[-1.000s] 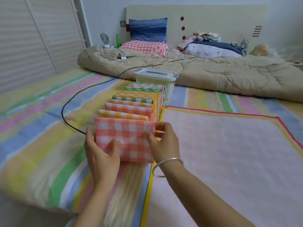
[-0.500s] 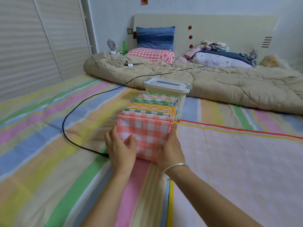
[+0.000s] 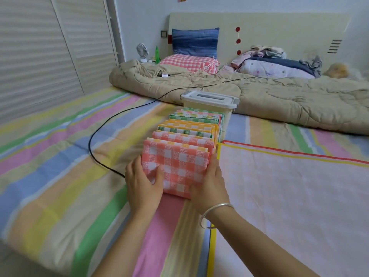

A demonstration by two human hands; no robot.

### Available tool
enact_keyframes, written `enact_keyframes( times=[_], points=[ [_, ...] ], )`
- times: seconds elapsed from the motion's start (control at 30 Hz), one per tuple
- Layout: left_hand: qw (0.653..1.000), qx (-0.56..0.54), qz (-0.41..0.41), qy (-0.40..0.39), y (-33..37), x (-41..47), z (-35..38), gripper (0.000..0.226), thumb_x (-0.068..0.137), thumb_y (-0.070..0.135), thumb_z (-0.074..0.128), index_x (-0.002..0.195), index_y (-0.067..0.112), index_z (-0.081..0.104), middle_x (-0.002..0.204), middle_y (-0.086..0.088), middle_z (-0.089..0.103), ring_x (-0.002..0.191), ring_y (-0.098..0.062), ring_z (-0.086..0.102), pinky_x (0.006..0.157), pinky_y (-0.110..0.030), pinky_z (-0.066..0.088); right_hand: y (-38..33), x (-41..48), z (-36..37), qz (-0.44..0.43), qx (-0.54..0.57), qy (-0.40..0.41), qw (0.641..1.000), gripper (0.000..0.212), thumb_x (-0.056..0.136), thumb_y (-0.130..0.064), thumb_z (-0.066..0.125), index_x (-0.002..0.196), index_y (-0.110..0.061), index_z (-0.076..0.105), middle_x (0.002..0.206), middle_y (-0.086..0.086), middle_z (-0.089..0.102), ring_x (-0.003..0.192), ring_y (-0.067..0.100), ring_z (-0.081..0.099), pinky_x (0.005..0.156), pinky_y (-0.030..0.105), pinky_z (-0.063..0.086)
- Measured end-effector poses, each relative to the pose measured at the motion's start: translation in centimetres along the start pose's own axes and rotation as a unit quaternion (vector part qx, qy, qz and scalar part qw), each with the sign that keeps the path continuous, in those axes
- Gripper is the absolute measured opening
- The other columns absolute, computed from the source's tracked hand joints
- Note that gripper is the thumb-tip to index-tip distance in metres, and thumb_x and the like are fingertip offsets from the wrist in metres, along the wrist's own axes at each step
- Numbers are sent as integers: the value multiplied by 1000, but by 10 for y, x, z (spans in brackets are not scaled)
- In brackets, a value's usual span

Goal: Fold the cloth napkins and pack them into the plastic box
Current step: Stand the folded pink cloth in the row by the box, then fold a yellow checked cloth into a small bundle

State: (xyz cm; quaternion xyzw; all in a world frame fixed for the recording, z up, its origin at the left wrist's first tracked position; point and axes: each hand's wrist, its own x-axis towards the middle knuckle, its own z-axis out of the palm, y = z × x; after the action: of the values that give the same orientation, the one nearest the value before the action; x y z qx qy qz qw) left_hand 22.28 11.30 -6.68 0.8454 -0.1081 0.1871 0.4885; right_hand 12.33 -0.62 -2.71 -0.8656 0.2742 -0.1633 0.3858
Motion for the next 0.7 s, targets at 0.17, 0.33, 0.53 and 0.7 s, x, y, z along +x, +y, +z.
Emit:
enact_keyframes(
  times=[0.17,0.33,0.53,0.7],
  points=[
    [999,33,33,20,-6,-13,-16,64,90,30,68,142,1,45,139,-18,49,128,-35,44,104,-47,39,6,-11,5,-15,0,13,1000,101,84,-21,62,153,-29,-11,161,-1,9,146,25,20,108,44,39],
    [997,30,62,30,1,-31,-26,82,83,41,55,148,-2,33,148,-23,41,135,-40,36,113,-50,30,11,-25,-1,-42,7,16,999,99,82,-21,64,154,-26,-4,158,1,21,143,25,26,107,45,42],
    [985,-40,160,43,55,-87,-36,72,81,18,62,146,3,38,147,-12,41,138,-30,36,117,-39,28,33,-74,-59,-137,46,50,988,65,87,-13,68,144,-25,39,136,-5,55,126,13,51,101,36,48],
    [954,-130,217,-163,107,-165,-20,22,88,19,57,109,22,63,94,13,64,89,-2,59,82,-28,49,102,-136,-122,-178,-93,38,979,25,83,-14,72,85,-38,62,83,-19,63,83,4,58,67,25,54]
  ],
)
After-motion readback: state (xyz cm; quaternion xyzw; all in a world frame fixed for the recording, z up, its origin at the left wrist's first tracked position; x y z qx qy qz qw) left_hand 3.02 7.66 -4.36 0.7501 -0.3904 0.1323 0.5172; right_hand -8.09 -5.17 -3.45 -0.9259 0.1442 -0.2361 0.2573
